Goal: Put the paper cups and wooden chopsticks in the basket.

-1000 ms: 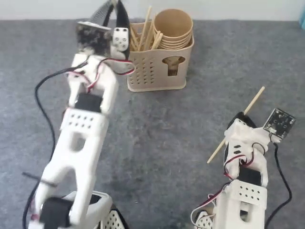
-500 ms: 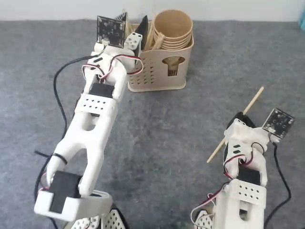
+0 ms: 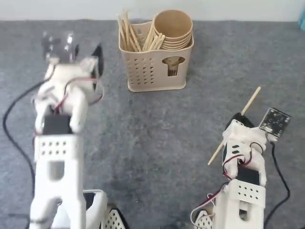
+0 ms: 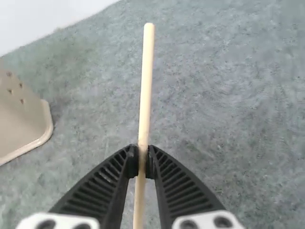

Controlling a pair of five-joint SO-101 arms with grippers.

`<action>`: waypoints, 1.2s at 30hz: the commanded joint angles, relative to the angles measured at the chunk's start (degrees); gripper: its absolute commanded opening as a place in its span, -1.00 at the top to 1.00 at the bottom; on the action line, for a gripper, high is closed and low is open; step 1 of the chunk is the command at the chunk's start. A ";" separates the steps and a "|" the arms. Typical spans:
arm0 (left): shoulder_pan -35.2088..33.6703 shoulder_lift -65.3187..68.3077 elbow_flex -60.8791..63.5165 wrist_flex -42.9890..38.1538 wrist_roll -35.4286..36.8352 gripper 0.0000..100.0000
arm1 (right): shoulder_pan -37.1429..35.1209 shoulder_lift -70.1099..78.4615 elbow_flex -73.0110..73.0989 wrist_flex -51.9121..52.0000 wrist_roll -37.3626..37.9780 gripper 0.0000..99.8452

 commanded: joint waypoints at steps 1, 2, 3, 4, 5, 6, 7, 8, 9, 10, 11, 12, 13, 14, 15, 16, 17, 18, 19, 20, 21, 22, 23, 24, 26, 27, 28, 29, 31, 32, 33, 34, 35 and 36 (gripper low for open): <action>-5.36 -11.69 14.02 2.29 0.97 0.64 | -1.63 -1.45 -2.20 -0.84 1.76 0.99; -6.24 -13.54 18.15 1.14 0.97 0.64 | -1.71 -1.45 -3.08 -0.84 1.76 0.99; -7.12 -15.30 22.29 -0.79 0.97 0.64 | -1.80 -1.45 -4.22 -0.84 1.76 0.99; -7.91 -17.14 26.15 -3.34 0.97 0.64 | -1.80 -1.45 -5.54 -0.75 1.76 0.99; -8.70 -18.90 29.93 -5.80 0.97 0.64 | -1.80 -1.45 -7.12 -0.66 1.76 0.99; -9.41 -20.57 33.27 -7.82 0.97 0.64 | -1.89 -1.45 -8.97 0.31 1.76 0.99; -9.76 -21.89 36.09 -9.23 0.97 0.64 | -2.51 -1.36 -11.34 1.80 1.76 0.99; -9.93 -23.12 38.37 -9.67 0.97 0.64 | -3.38 -1.19 -13.98 3.65 1.76 0.99; -9.85 -24.09 40.31 -9.76 0.97 0.64 | -4.44 -0.92 -16.88 5.49 1.76 0.99; -9.49 -24.79 41.98 -9.76 0.97 0.64 | -5.58 -0.92 -19.87 7.25 1.85 0.99; -8.70 -25.05 43.47 -9.76 0.97 0.64 | -7.16 -0.92 -22.68 8.84 2.02 0.99; -7.56 -24.97 44.88 -9.85 0.97 0.64 | -8.84 -0.92 -25.49 10.24 2.20 0.99; -6.68 -24.97 46.11 -10.02 0.88 0.64 | -10.59 -0.84 -28.04 11.30 2.20 0.99; -5.98 -24.88 46.99 -10.20 0.62 0.64 | -12.35 -0.84 -30.33 11.74 2.20 0.99; -5.63 -24.97 47.78 -10.99 0.53 0.64 | -14.20 -0.84 -32.62 12.26 2.20 0.99; -5.71 -25.05 48.57 -12.57 0.53 0.64 | -16.13 -0.84 -34.46 12.35 2.20 0.99; -5.71 -24.88 49.36 -14.51 0.53 0.64 | -18.15 -0.75 -36.31 12.26 2.20 0.99; -5.80 -24.88 50.24 -16.35 0.53 0.63 | -20.26 -0.75 -38.07 11.91 2.29 0.99; -5.80 -24.88 50.95 -17.85 0.53 0.63 | -22.46 -0.75 -39.74 11.74 2.29 0.99; -5.71 -24.88 51.47 -18.90 0.53 0.63 | -24.84 -0.31 -41.49 11.03 2.81 0.99; -5.71 -24.88 51.65 -19.43 0.53 0.63 | -27.47 0.66 -43.25 9.71 4.13 0.99; -5.71 -24.79 51.82 -19.78 0.70 0.63 | -30.20 2.07 -45.01 7.96 6.07 0.99; -5.71 -24.79 51.82 -19.78 0.70 0.63 | -33.10 4.00 -46.42 5.49 8.35 0.99; -5.71 -24.79 51.82 -19.78 0.70 0.63 | -35.74 6.29 -47.91 2.77 10.90 0.99; -5.71 -24.79 51.82 -19.78 0.70 0.63 | -39.52 11.65 -50.81 -3.12 15.65 0.99; -5.71 -24.79 51.82 -19.78 0.62 0.63 | -40.84 14.64 -52.57 -5.85 17.85 0.99; -5.80 -24.79 51.82 -19.60 0.62 0.63 | -41.89 17.80 -54.51 -8.40 19.87 0.99; -5.80 -24.79 51.82 -19.52 0.62 0.63 | -42.68 21.14 -56.88 -10.51 21.89 0.99; -5.80 -24.79 51.91 -19.52 0.53 0.63 | -43.82 28.26 -62.68 -12.97 25.67 0.99; -5.80 -24.79 51.91 -19.52 0.53 0.63 | -43.91 31.87 -66.02 -13.58 27.25 0.99; -5.80 -24.79 51.91 -19.43 0.53 0.63 | -43.91 35.47 -69.63 -13.76 28.66 0.99; -5.80 -24.79 51.91 -19.43 0.53 0.63 | -43.74 39.34 -73.49 -14.02 29.80 0.99; -5.80 -24.79 52.00 -19.43 0.53 0.63 | -43.65 43.12 -77.54 -14.02 30.77 0.99; -5.80 -24.79 52.26 -19.52 0.53 0.63 | -43.56 47.08 -81.76 -14.02 31.65 0.99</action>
